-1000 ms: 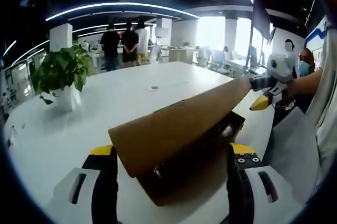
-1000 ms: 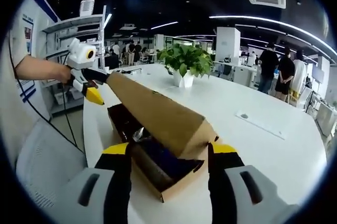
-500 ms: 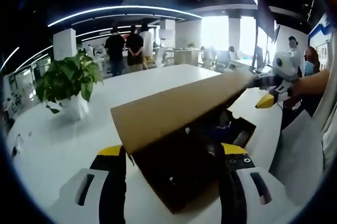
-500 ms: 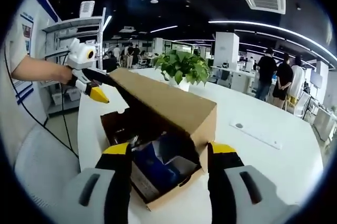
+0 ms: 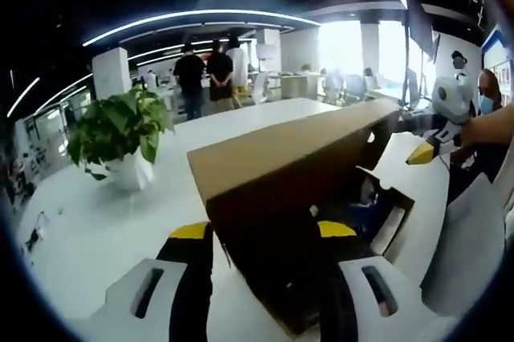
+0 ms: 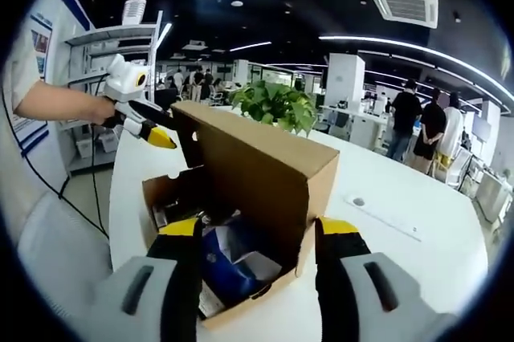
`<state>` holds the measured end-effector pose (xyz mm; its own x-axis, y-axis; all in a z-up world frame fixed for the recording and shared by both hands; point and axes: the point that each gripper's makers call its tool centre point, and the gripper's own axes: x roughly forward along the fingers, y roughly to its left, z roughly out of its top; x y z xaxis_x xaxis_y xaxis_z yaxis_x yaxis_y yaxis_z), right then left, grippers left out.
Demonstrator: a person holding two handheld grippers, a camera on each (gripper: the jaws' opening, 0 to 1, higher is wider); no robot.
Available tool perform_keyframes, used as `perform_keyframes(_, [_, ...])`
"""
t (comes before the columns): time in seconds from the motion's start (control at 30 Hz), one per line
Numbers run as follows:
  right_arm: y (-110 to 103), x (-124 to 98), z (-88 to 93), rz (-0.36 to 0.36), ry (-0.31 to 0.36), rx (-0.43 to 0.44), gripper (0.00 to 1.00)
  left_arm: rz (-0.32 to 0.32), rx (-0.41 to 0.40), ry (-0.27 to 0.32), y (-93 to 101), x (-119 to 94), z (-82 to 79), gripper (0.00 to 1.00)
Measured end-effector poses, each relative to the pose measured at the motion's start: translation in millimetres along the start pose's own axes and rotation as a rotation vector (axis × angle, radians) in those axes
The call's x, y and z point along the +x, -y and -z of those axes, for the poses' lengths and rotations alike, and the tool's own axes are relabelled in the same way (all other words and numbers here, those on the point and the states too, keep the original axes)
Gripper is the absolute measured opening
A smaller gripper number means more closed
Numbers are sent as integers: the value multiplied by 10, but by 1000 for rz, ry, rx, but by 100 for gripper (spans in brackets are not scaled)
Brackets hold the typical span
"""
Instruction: Operate the shoe box by opening the lid, removing the specified soft item, and placing it in the target area until the item is outside and the box remains undamaged.
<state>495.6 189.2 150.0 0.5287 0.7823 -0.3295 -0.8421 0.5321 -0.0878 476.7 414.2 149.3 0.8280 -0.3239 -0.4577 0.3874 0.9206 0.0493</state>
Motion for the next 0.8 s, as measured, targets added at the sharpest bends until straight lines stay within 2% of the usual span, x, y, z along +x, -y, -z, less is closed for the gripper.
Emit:
perform_keyframes(0.43, [179, 115, -56, -3, 4, -26, 50, -42, -36, 22, -232, 160, -128, 34])
perform_keyframes(0.8, [282, 207, -71, -3, 2, -29, 51, -94, -37, 30, -423, 288, -175, 21])
